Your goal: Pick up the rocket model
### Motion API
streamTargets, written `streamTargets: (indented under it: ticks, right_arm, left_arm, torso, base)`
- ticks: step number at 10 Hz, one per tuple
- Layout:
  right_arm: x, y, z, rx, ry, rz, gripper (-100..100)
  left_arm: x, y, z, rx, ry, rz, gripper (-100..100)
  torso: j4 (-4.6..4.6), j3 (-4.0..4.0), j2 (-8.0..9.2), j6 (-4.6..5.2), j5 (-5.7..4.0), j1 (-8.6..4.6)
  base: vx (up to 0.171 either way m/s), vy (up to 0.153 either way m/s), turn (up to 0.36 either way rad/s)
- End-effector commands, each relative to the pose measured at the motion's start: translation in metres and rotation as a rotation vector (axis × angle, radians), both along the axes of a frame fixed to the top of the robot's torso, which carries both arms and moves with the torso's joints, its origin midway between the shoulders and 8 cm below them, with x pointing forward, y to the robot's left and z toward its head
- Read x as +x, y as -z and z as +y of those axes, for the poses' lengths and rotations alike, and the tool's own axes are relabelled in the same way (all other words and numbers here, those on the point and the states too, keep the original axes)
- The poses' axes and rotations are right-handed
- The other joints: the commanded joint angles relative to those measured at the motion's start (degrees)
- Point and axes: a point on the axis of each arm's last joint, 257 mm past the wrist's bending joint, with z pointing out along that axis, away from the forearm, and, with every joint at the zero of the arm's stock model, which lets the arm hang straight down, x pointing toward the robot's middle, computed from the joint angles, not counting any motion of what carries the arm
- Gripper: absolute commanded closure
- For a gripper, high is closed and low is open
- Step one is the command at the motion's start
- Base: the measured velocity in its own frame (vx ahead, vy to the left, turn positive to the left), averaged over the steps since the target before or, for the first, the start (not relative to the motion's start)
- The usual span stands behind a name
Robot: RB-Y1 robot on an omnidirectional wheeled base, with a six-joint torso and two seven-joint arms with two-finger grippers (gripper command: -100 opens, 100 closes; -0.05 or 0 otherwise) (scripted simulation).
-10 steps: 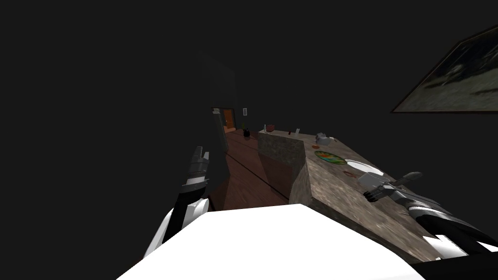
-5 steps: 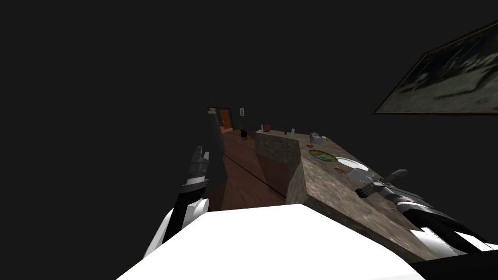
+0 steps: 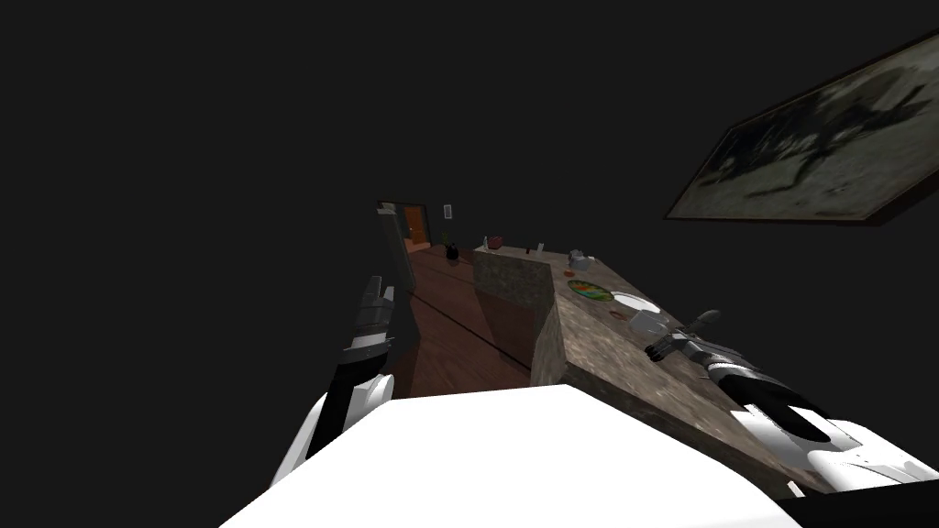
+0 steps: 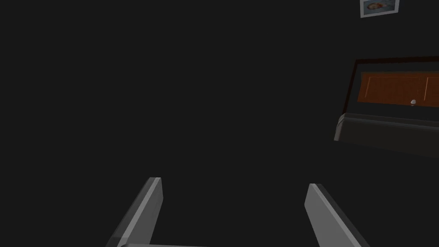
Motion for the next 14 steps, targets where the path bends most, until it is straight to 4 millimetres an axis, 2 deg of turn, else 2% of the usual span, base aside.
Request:
streamTargets:
  ticks: [1, 2, 3, 4, 5, 6, 7, 9, 10, 11, 12, 13, 14]
  right_arm:
    - [0.01, 0.006, 0.01, 0.005, -0.019, 0.014, 100]
    - [0.015, 0.001, 0.013, -0.003, -0.03, 0.005, 100]
    - [0.026, 0.022, 0.028, 0.022, -0.044, 0.04, 100]
    - [0.044, 0.003, 0.037, -0.004, -0.081, 0.01, 100]
    - [0.046, 0.001, 0.038, -0.007, -0.085, 0.007, 100]
    - [0.056, 0.023, 0.054, 0.019, -0.101, 0.04, 100]
    - [0.062, 0.016, 0.057, 0.01, -0.109, 0.03, 100]
    - [0.074, 0.002, 0.064, -0.008, -0.135, 0.008, 100]
    - [0.083, 0.023, 0.081, 0.018, -0.145, 0.041, 100]
    - [0.096, 0.008, 0.09, -0.001, -0.174, 0.016, 100]
    - [0.1, 0.002, 0.093, -0.007, -0.184, 0.006, 100]
    - [0.11, 0.02, 0.112, 0.016, -0.197, 0.034, 100]
    - [0.124, 0.002, 0.124, -0.006, -0.231, 0.002, 100]
  left_arm:
    - [0.0, 0.0, 0.0, 0.0, 0.0, 0.0, 0]
    - [0.0, 0.0, 0.0, 0.0, 0.0, 0.0, 0]
    - [0.0, 0.0, 0.0, 0.0, 0.0, 0.0, 0]
    - [0.0, 0.0, 0.0, 0.0, 0.0, 0.0, 0]
    - [0.0, 0.0, 0.0, 0.0, 0.0, 0.0, 0]
    - [0.0, 0.0, 0.0, 0.0, 0.0, 0.0, 0]
    - [0.0, 0.0, 0.0, 0.0, 0.0, 0.0, 0]
    - [0.0, 0.0, 0.0, 0.0, 0.0, 0.0, 0]
    - [0.0, 0.0, 0.0, 0.0, 0.0, 0.0, 0]
    - [0.0, 0.0, 0.0, 0.0, 0.0, 0.0, 0]
    - [0.0, 0.0, 0.0, 0.0, 0.0, 0.0, 0]
    - [0.0, 0.0, 0.0, 0.0, 0.0, 0.0, 0]
    - [0.0, 0.0, 0.0, 0.0, 0.0, 0.0, 0]
  torso:
    - [0.0, 0.0, 0.0, 0.0, 0.0, 0.0]
    - [-0.03, 0.01, 0.06, 0.05, -0.1, -0.14]
    - [-0.03, 0.02, 0.08, -0.05, -0.11, -0.13]
    - [-0.1, 0.0, 0.1, 0.21, -0.24, -0.27]
    - [-0.11, 0.0, 0.11, 0.17, -0.3, -0.36]
    - [-0.1, 0.0, 0.11, 0.04, -0.26, -0.29]
    - [-0.18, -0.01, 0.15, 0.32, -0.38, -0.42]
    - [-0.22, -0.04, 0.16, 0.26, -0.47, -0.55]
    - [-0.21, -0.03, 0.16, 0.25, -0.44, -0.51]
    - [-0.27, -0.06, 0.15, 0.48, -0.52, -0.64]
    - [-0.28, -0.07, 0.15, 0.45, -0.53, -0.71]
    - [-0.26, -0.05, 0.17, 0.36, -0.51, -0.65]
    - [-0.3, -0.06, 0.19, 0.58, -0.54, -0.71]
  base:
    - [0.025, -0.033, -0.189]
    - [0.008, -0.01, -0.028]
    - [0.027, -0.044, -0.266]
    - [0.03, -0.032, -0.196]
    - [0.009, -0.012, -0.027]
    - [0.016, -0.042, -0.278]
    - [0.027, -0.032, -0.165]
    - [0.01, -0.008, 0.0]
    - [0.029, -0.04, -0.293]
    - [0.032, -0.03, -0.213]
    - [0.014, -0.013, -0.014]
    - [0.025, -0.034, -0.298]
    - [0.03, -0.027, -0.188]
